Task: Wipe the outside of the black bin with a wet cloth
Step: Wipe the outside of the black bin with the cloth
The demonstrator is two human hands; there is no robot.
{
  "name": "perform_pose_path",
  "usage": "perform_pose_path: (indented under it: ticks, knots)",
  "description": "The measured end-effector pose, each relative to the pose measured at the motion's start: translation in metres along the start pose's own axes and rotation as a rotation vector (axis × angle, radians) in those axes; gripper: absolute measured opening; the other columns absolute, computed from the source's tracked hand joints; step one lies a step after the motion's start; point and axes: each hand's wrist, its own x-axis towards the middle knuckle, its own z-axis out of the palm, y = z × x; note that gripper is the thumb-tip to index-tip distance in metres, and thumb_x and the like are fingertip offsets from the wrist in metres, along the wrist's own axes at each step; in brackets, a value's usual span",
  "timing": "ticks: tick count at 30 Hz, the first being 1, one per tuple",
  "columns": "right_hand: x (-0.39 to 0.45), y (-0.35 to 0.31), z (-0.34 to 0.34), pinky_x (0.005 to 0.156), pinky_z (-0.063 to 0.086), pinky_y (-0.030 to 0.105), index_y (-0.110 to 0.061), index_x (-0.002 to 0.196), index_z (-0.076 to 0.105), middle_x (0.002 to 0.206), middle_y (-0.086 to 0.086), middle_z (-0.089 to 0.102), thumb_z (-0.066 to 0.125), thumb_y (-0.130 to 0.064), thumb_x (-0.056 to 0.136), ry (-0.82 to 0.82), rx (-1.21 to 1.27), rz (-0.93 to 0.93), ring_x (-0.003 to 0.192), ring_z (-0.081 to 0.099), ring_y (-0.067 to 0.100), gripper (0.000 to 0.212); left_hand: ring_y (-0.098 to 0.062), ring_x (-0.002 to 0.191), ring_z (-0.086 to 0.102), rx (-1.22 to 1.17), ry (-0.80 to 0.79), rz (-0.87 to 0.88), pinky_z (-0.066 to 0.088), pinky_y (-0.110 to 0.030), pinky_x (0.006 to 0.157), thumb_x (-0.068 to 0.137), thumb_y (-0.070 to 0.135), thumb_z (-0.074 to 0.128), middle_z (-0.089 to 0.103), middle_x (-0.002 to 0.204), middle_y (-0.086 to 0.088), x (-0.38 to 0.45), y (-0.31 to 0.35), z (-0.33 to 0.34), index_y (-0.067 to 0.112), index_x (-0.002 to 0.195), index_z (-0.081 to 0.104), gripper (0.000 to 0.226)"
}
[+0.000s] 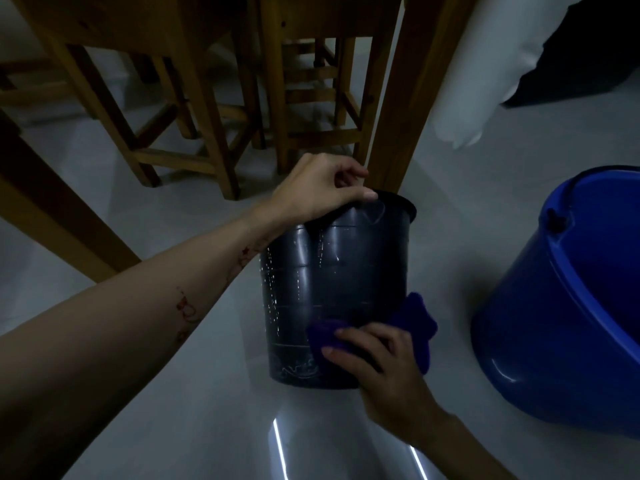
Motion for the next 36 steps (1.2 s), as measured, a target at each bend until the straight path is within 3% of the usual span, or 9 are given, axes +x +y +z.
perform_pose_path:
  ticks: [4, 8, 12, 16, 22, 25, 27, 31, 36]
  knots:
    - [-0.004, 0.005, -0.009, 0.094, 0.042, 0.037, -0.022, 0.128, 0.051, 0.132, 0.001, 0.051, 0.049, 0.0, 0.082, 0.028, 0.081, 0.137, 0.109, 0.049, 0.026, 0.051, -0.004, 0.111, 0.052, -0.11, -0.225, -0.202, 0.039, -0.026, 0.095, 0.102, 0.056, 0.027, 0.057, 0.123, 0.011, -0.01, -0.015, -0.026, 0.034, 0.131, 0.057, 0.047]
    - [0.034, 0.033, -0.027, 0.102, 0.041, 0.037, -0.026, 0.133, 0.048, 0.13, 0.003, 0.052, 0.05, -0.002, 0.088, 0.279, 0.307, 0.503, 0.118, 0.051, 0.027, 0.051, 0.004, 0.107, 0.056, -0.28, -0.223, -0.205, 0.047, -0.017, 0.087, 0.103, 0.02, 0.047, 0.059, 0.121, 0.016, -0.014, -0.033, -0.029, 0.028, 0.142, 0.048, 0.039]
    - [0.075, 0.061, -0.029, 0.101, 0.045, 0.05, -0.032, 0.132, 0.046, 0.13, 0.001, 0.05, 0.053, -0.011, 0.092, 0.4, 0.464, 0.737, 0.123, 0.049, 0.022, 0.046, 0.0, 0.1, 0.062, -0.094, -0.23, -0.136, 0.049, -0.019, 0.084, 0.096, 0.029, 0.06, 0.068, 0.109, 0.007, -0.003, -0.021, -0.024, 0.02, 0.125, 0.063, 0.03]
    - [0.093, 0.064, -0.022, 0.102, 0.045, 0.047, -0.03, 0.135, 0.045, 0.13, 0.0, 0.048, 0.056, -0.008, 0.091, 0.36, 0.413, 0.675, 0.122, 0.047, 0.021, 0.05, -0.001, 0.094, 0.065, -0.066, -0.152, -0.085, 0.05, -0.023, 0.08, 0.097, 0.036, 0.058, 0.071, 0.101, 0.008, -0.002, -0.015, -0.012, 0.025, 0.109, 0.07, 0.021]
    - [0.082, 0.033, -0.003, 0.097, 0.042, 0.036, -0.017, 0.131, 0.052, 0.13, 0.009, 0.055, 0.054, 0.011, 0.079, 0.152, 0.19, 0.27, 0.112, 0.048, 0.029, 0.059, -0.008, 0.098, 0.067, 0.06, -0.025, -0.061, 0.056, -0.043, 0.088, 0.095, 0.045, 0.057, 0.072, 0.104, 0.011, 0.003, -0.009, -0.009, 0.035, 0.113, 0.07, 0.024]
    - [0.036, 0.015, 0.009, 0.086, 0.041, 0.039, -0.024, 0.127, 0.051, 0.133, 0.001, 0.05, 0.045, 0.005, 0.083, 0.006, 0.051, 0.032, 0.108, 0.044, 0.027, 0.053, -0.003, 0.097, 0.067, 0.055, -0.009, -0.034, 0.056, -0.037, 0.089, 0.092, 0.045, 0.062, 0.074, 0.103, 0.012, 0.0, -0.01, -0.011, 0.035, 0.11, 0.072, 0.023]
    - [0.005, 0.012, 0.01, 0.086, 0.04, 0.036, -0.026, 0.126, 0.052, 0.133, -0.002, 0.048, 0.036, -0.004, 0.1, -0.06, 0.015, -0.074, 0.109, 0.045, 0.024, 0.037, 0.006, 0.095, 0.063, -0.012, -0.006, 0.002, 0.053, -0.019, 0.088, 0.09, 0.043, 0.065, 0.071, 0.104, 0.013, -0.004, -0.007, -0.018, 0.029, 0.115, 0.071, 0.029]
    - [-0.004, 0.017, -0.007, 0.097, 0.039, 0.035, -0.024, 0.13, 0.049, 0.134, 0.001, 0.049, 0.041, 0.002, 0.092, 0.01, 0.083, 0.095, 0.109, 0.049, 0.029, 0.047, 0.001, 0.104, 0.056, -0.058, -0.074, -0.156, 0.044, -0.027, 0.093, 0.097, 0.059, 0.039, 0.061, 0.111, 0.018, -0.018, -0.021, -0.031, 0.038, 0.122, 0.062, 0.04]
    - [0.056, 0.049, -0.019, 0.102, 0.04, 0.036, -0.023, 0.131, 0.047, 0.127, 0.0, 0.049, 0.051, -0.001, 0.088, 0.325, 0.287, 0.566, 0.116, 0.049, 0.028, 0.048, -0.001, 0.121, 0.057, -0.108, -0.076, -0.061, 0.046, -0.027, 0.103, 0.1, 0.026, 0.055, 0.063, 0.13, 0.012, -0.026, -0.039, -0.018, 0.032, 0.131, 0.06, 0.032]
